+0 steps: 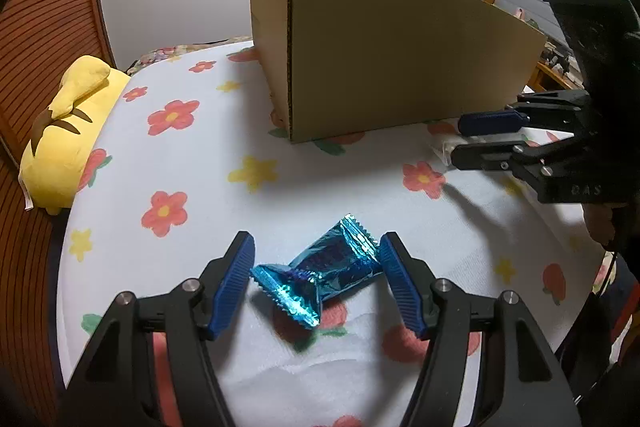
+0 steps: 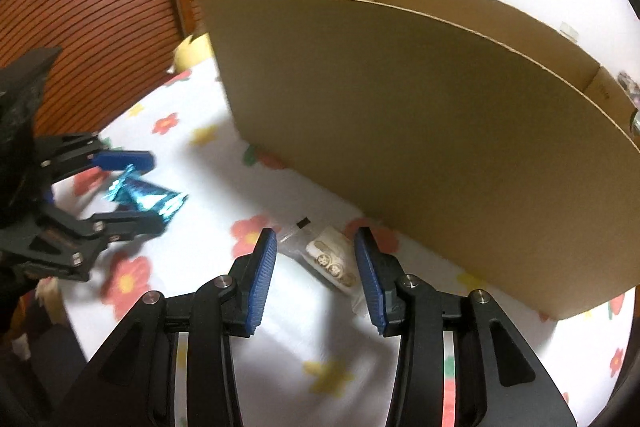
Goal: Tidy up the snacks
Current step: 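Lower the left tool onto the blue candy while the right tool moves to the white bar, then grasp the blue candy with the left tool while the right tool grasps the white bar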
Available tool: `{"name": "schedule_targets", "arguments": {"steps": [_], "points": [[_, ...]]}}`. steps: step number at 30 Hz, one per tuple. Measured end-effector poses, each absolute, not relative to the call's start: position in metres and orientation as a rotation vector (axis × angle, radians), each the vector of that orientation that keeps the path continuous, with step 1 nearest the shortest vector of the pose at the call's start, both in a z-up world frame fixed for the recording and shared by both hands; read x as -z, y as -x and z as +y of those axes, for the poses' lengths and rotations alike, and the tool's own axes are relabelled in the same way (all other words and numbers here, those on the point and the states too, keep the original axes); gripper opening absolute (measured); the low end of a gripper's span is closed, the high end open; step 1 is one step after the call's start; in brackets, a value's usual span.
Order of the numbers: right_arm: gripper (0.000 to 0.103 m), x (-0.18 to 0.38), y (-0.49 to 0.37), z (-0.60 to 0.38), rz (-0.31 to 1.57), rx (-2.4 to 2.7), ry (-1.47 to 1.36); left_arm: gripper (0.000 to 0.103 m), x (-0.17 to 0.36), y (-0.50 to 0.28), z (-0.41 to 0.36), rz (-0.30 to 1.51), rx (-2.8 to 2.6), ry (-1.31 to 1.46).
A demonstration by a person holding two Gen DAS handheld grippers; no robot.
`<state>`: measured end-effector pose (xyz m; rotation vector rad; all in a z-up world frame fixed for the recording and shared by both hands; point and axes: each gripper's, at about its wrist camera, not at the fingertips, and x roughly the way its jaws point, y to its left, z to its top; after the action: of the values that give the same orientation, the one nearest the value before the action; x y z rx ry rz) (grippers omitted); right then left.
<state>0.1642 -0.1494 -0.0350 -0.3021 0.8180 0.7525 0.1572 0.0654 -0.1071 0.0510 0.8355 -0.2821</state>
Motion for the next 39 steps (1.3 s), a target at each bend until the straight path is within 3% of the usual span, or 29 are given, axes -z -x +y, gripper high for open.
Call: {"name": "schedule_targets", "arguments": {"steps": [3, 17, 20, 22, 39], "points": [[0.039, 0.034, -0.159, -0.149, 0.811, -0.749, 0.304, 0.064, 0.107, -0.159, 0.066, 0.84, 0.291, -0.052], [0.042, 0.047, -0.162, -0.147, 0.823, -0.725, 0.36, 0.033, 0.107, -0.148, 0.068, 0.811, 0.327, -0.049], [0.025, 0.048, -0.16, -0.146, 0.825, -0.73, 0.361, 0.022, 0.107, -0.141, 0.069, 0.802, 0.338, -0.036], [0.02, 0.048, -0.158, -0.146, 0.817, -0.733, 0.362, 0.021, 0.107, -0.139, 0.069, 0.798, 0.33, -0.028], [0.02, 0.03, -0.129, -0.175, 0.755, -0.734, 0.233, 0.02, 0.072, -0.138, 0.057, 0.713, 0.335, 0.005]]}}
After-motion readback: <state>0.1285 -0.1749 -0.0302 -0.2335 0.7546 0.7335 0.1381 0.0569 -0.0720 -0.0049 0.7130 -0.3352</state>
